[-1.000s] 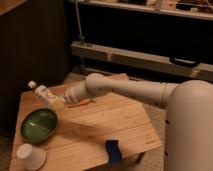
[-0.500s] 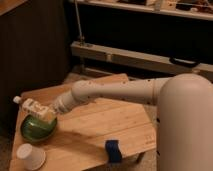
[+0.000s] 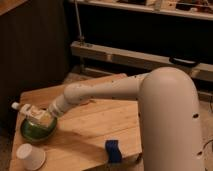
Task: Place the bottle in the ceramic bowl
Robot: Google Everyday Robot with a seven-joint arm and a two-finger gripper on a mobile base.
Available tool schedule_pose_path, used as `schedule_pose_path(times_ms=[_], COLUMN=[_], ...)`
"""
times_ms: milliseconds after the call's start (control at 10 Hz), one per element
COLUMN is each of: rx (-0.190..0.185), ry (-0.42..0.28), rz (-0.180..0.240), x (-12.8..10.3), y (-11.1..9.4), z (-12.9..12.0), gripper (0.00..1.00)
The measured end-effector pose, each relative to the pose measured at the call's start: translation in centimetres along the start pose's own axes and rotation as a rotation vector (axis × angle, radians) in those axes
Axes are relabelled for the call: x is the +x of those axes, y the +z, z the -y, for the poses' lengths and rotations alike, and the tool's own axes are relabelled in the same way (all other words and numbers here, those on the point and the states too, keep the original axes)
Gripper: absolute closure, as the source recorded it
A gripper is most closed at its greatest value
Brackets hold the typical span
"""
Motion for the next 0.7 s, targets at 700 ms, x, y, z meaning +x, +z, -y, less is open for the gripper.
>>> schedule_pose_path(times_ms=[700], rx=[0.072], ry=[0.065], rz=[-0.083], x=[0.0], y=[3.7], z=[0.6], gripper=[0.20])
